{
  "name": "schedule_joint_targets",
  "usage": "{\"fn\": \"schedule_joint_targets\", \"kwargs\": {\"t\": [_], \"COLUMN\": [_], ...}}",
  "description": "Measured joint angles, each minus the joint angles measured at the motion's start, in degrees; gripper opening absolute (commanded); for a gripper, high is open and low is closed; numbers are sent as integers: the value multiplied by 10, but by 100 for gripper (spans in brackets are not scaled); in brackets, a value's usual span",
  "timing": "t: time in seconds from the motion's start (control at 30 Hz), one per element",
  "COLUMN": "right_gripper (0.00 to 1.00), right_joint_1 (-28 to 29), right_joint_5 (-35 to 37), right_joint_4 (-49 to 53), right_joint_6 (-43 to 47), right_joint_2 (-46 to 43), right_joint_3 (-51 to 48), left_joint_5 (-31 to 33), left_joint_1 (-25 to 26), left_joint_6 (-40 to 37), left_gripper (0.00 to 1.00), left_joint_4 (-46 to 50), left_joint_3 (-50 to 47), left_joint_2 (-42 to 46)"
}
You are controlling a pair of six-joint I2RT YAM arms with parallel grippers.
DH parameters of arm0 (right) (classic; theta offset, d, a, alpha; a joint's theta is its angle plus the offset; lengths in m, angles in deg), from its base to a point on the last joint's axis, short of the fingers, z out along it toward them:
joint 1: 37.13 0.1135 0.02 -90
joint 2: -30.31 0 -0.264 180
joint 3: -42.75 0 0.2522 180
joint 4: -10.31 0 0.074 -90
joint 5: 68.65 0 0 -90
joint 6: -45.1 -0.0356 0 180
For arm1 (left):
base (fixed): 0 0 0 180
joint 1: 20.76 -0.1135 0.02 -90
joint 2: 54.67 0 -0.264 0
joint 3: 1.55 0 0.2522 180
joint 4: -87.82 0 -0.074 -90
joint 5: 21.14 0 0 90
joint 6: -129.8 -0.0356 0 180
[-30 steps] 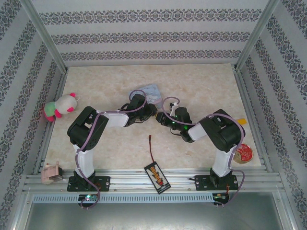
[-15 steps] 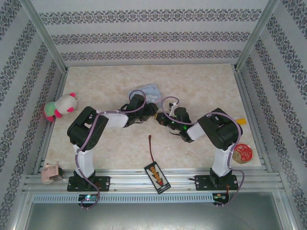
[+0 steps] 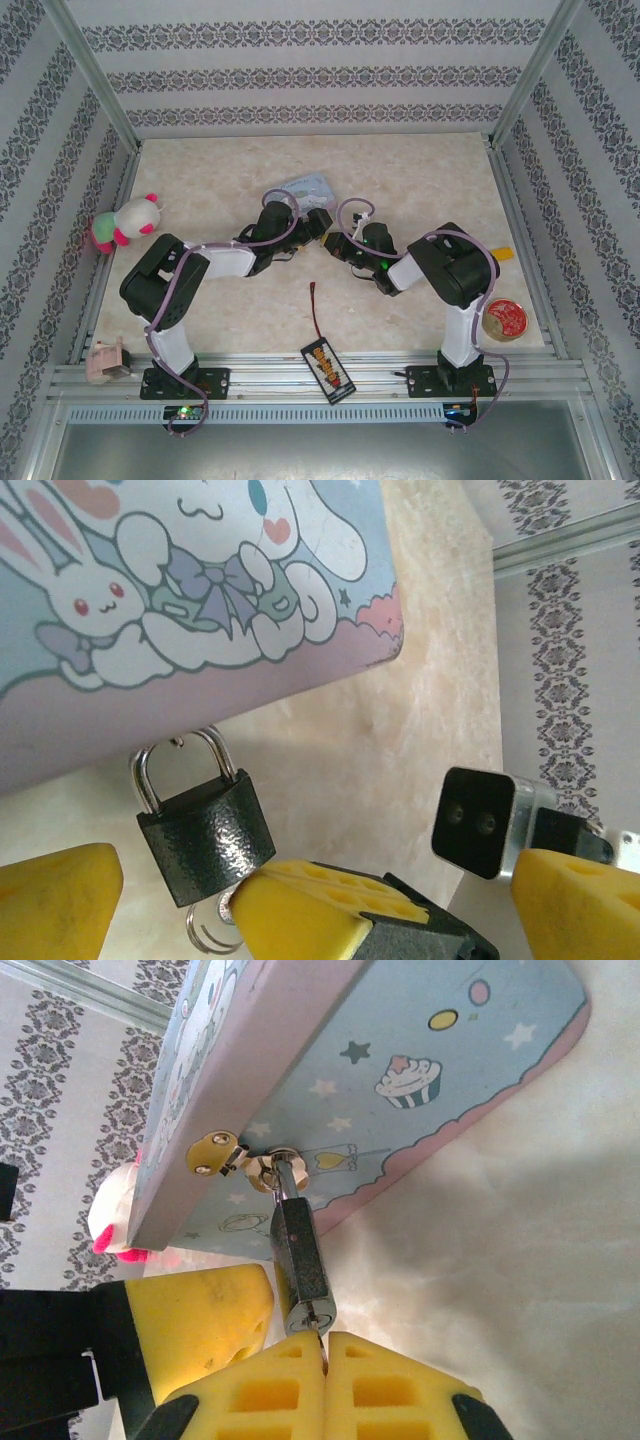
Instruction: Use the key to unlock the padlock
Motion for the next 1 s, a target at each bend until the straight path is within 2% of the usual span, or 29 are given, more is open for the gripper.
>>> {"fn": "schedule_joint_targets", "kwargs": {"t": [0.1, 0.2, 0.33, 0.53, 0.9, 1.0], "right_gripper": [2, 2, 2, 3, 3, 3], "right_joint_1": [0, -2, -2, -2, -2, -2], "right_joint_5": [-2, -2, -4, -8, -13, -14], "right_joint_4": [-12, -24, -39, -57, -70, -73], "right_joint_6": [-16, -32, -50, -68, -83, -83], "right_joint_2": [5, 11, 19, 29, 36, 38], "right_joint_3": [1, 1, 1, 1, 1, 2], "left_joint_5": [13, 28, 51, 66, 64, 63], "left_joint_1": [0, 0, 0, 0, -2, -2], "left_joint_6": [-1, -1, -2, -7, 1, 4], "left_gripper": [97, 85, 82, 70, 64, 58], "left_joint_4": [-39, -67, -85, -100, -125, -130], "left_joint_3": [-28, -52, -69, -69, -55, -48], "left_joint_2": [0, 0, 0, -2, -46, -52]}}
